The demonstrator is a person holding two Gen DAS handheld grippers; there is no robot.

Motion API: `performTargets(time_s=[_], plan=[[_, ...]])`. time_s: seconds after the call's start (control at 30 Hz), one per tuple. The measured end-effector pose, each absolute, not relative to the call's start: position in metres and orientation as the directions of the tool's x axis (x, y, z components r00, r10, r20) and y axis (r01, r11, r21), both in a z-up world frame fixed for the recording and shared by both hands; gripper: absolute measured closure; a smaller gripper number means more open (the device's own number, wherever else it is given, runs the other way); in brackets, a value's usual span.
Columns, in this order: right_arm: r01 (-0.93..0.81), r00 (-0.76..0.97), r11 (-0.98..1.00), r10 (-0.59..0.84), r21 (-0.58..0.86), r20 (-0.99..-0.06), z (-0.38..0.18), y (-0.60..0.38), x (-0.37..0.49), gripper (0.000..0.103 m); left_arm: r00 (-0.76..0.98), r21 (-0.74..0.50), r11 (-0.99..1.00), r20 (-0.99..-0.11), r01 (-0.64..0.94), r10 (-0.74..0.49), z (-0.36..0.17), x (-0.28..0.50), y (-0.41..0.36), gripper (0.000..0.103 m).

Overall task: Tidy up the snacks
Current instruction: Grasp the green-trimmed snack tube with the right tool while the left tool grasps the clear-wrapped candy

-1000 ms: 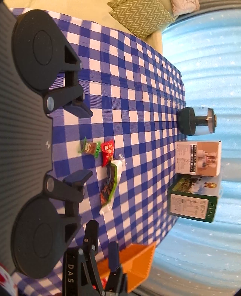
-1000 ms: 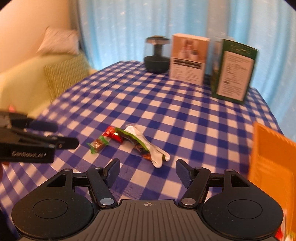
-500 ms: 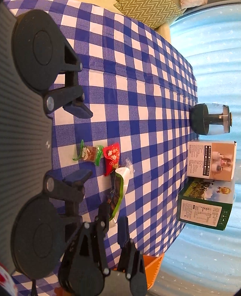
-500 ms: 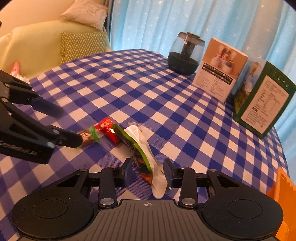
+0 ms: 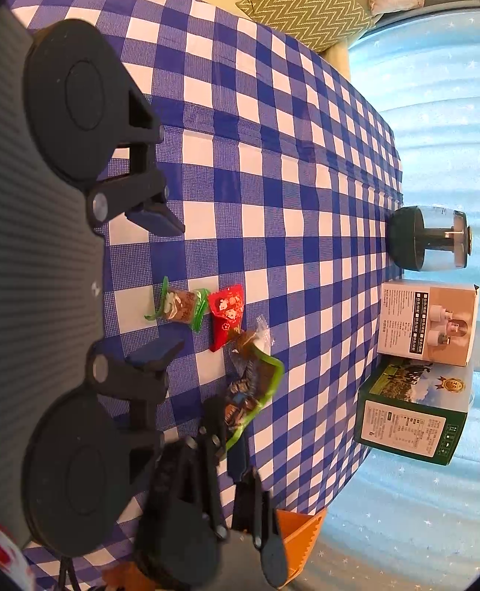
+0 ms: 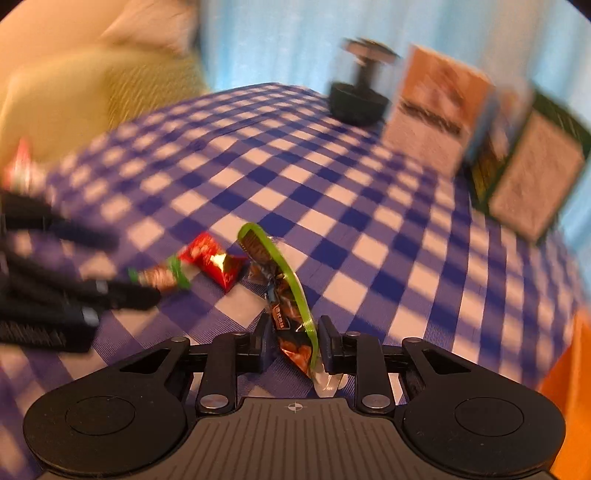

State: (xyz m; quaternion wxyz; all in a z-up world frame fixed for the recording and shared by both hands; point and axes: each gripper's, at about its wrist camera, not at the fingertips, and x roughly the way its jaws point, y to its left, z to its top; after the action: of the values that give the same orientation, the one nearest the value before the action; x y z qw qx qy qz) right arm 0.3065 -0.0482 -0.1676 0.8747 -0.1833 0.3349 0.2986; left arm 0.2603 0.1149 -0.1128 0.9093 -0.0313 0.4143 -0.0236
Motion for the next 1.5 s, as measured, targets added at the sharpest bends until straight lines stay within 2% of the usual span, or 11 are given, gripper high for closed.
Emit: performTargets(time_s=[0.1,0.2,0.37,0.53,0.63,0.83,1.0,1.13,1.3,1.5], plan=[[-0.538,0.530,0.834,0.447,0.121,-0.721,-0.158,-0.075,0.320,0.077,0.655,-0.085,0.996,-0.751,0.017,-0.075,-0.113,0.261,0.116,0.046],[-0.436,0.486,0.855,0.486,0.281,-0.726,-0.157,-0.099,0.329,0.077,0.656,-0.091,0.996,-0.750,0.019,-0.081,-0.113,0.261,0.115,0.046],[-0.381,0.484,0.857,0.504,0.347,-0.715,-0.156,-0.112,0.336,0.077,0.662,-0.092,0.995,-0.744,0.035,-0.092,-0.114,0.261,0.111,0.049],[-0.350,0.484,0.854,0.516,0.384,-0.706,-0.158,-0.115,0.344,0.077,0.665,-0.089,0.995,-0.741,0.037,-0.091,-0.116,0.263,0.113,0.062],[-0.312,0.480,0.846,0.534,0.433,-0.696,-0.160,-0.126,0.352,0.077,0.664,-0.089,0.995,-0.742,0.041,-0.094,-0.117,0.266,0.112,0.062],[-0.311,0.510,0.860,0.511,0.406,-0.692,-0.158,-0.125,0.356,0.073,0.662,-0.090,0.995,-0.742,0.052,-0.102,-0.120,0.270,0.107,0.063],[-0.315,0.557,0.896,0.442,0.314,-0.703,-0.155,-0.118,0.353,0.061,0.661,-0.090,0.994,-0.743,0.054,-0.103,-0.120,0.270,0.107,0.063],[-0.354,0.579,0.901,0.421,0.250,-0.698,-0.154,-0.111,0.344,0.060,0.660,-0.091,0.994,-0.744,0.052,-0.103,-0.121,0.271,0.107,0.063],[-0.452,0.613,0.888,0.378,0.084,-0.694,-0.155,-0.092,0.333,0.060,0.654,-0.086,0.995,-0.750,0.050,-0.098,-0.123,0.271,0.106,0.063],[-0.486,0.625,0.874,0.346,-0.003,-0.700,-0.165,-0.082,0.330,0.060,0.655,-0.086,0.995,-0.749,0.048,-0.096,-0.123,0.271,0.106,0.063]])
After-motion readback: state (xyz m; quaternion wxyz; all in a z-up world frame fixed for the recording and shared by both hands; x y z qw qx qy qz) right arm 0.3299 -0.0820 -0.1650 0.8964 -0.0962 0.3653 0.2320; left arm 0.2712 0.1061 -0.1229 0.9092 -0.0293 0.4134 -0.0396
